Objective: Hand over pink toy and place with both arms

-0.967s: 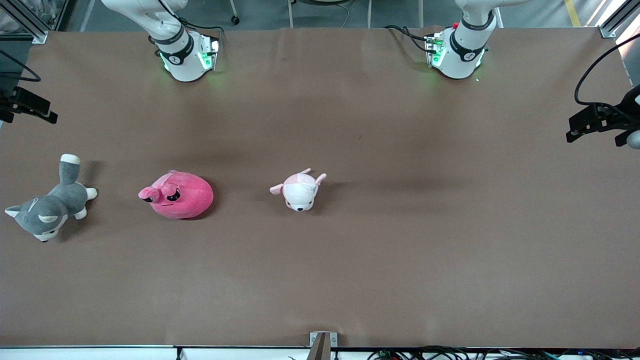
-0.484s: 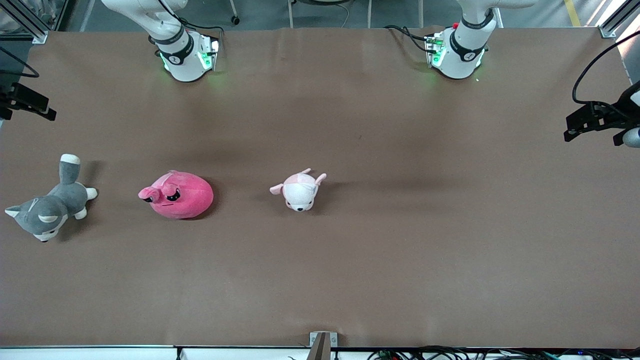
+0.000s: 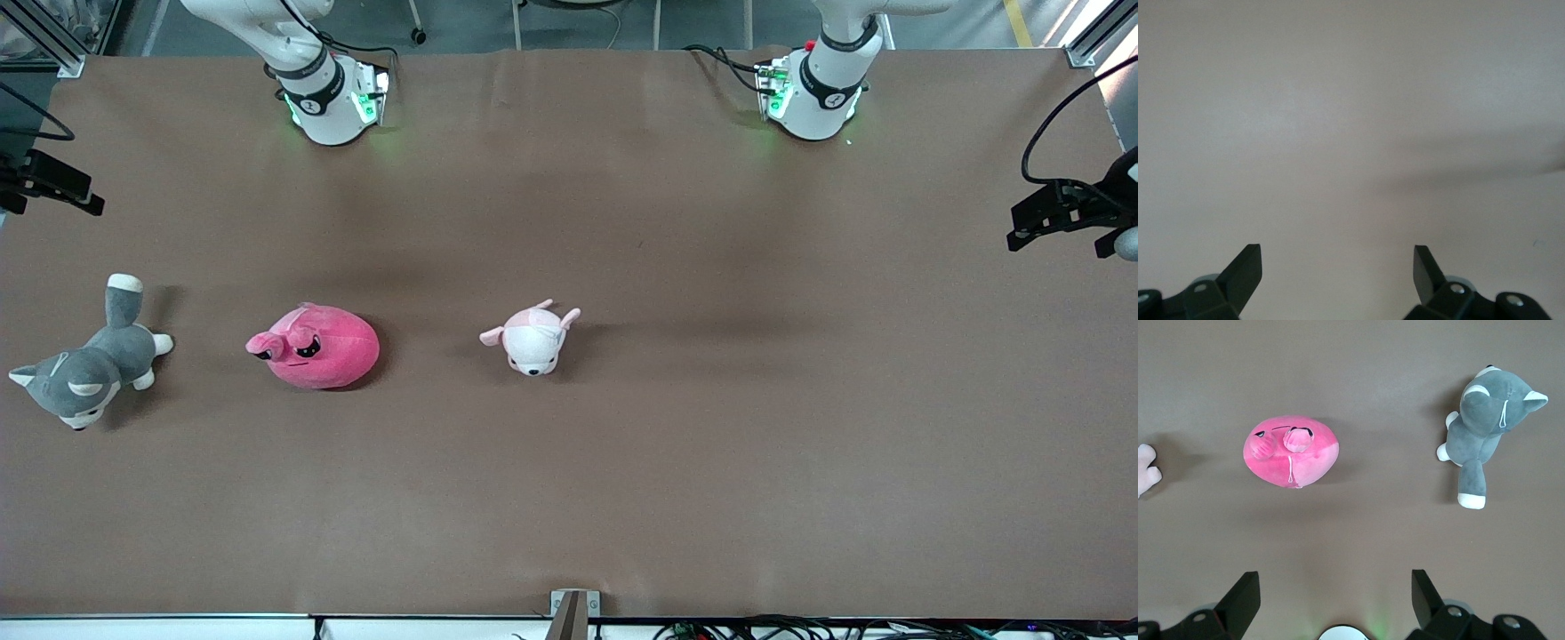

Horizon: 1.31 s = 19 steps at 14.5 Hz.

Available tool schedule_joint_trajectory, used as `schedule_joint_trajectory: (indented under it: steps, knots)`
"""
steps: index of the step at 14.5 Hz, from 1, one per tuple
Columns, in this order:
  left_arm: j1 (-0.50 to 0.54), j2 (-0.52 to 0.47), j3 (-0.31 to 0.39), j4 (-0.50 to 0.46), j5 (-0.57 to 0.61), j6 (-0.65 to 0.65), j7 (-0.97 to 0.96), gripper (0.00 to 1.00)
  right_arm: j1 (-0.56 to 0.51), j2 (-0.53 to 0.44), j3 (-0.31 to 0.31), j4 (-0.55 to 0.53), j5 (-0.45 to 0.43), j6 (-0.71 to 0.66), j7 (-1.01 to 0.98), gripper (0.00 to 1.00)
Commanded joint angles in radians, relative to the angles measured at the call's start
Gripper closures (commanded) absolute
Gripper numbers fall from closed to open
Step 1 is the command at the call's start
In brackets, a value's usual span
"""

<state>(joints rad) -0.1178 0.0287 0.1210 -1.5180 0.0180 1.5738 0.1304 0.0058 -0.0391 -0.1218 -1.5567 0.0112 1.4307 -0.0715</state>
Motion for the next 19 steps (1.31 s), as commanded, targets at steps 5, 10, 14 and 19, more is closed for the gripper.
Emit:
schedule_joint_trajectory:
  steps: [5, 10, 14, 19]
  knots:
    - [0.067, -0.018, -0.056, -0.016, -0.013, 0.006, 0.012, 0.00, -0.018, -0.034, 0.025, -0.034, -0.019, 0.011, 0.015, 0.00]
    - [0.083, -0.019, -0.070, -0.014, -0.013, 0.006, 0.008, 0.00, -0.015, -0.051, 0.027, -0.034, -0.019, 0.007, 0.015, 0.00]
    - [0.081, -0.023, -0.069, -0.013, -0.013, 0.008, 0.011, 0.00, -0.009, -0.102, 0.027, -0.034, -0.019, -0.022, 0.013, 0.00]
    - [0.081, -0.023, -0.069, 0.009, -0.035, 0.008, 0.005, 0.00, -0.007, -0.097, 0.027, -0.036, -0.019, -0.021, 0.016, 0.00]
